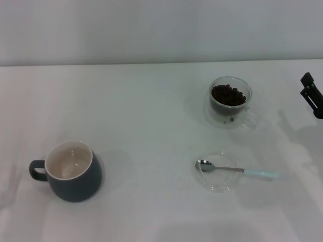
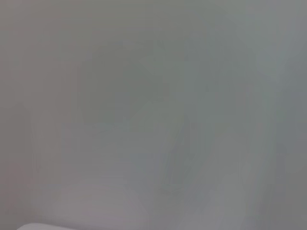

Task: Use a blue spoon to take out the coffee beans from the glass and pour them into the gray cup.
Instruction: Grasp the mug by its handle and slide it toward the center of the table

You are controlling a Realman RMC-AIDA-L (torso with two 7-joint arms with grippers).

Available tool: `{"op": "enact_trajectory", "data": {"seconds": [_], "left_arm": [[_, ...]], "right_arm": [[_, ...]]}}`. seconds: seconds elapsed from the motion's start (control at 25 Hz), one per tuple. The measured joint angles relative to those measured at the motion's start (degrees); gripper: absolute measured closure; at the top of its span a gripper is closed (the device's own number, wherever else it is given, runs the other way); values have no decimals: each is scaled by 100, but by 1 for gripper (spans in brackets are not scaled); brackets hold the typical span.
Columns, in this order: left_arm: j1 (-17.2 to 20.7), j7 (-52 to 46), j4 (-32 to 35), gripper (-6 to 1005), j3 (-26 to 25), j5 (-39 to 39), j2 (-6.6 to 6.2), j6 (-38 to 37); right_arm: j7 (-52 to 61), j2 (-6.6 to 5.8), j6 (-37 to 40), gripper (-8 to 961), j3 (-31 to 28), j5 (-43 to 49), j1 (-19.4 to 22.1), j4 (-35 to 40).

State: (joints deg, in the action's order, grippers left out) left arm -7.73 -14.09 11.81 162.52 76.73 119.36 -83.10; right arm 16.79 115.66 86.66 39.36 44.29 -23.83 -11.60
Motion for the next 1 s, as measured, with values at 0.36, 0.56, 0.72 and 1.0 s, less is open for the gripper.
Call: {"op": "enact_trajectory", "data": {"seconds": [0.36, 0.56, 0.72, 1.0], "left_arm": [[302, -60, -645, 211, 42, -778, -28, -284], [250, -30, -871, 212, 43, -1354, -27, -290], [144, 59, -953, 213, 43, -1698, -26, -245], [-26, 138, -1063, 214, 42, -1854, -26, -76]], "right_arm": [[-1, 0, -1, 98, 2, 1, -17, 36], [-1, 9, -13, 99, -16, 136, -37, 36], [0, 9, -29, 99, -12, 155, -42, 23], [0, 9, -37, 100, -5, 159, -24, -12]]}}
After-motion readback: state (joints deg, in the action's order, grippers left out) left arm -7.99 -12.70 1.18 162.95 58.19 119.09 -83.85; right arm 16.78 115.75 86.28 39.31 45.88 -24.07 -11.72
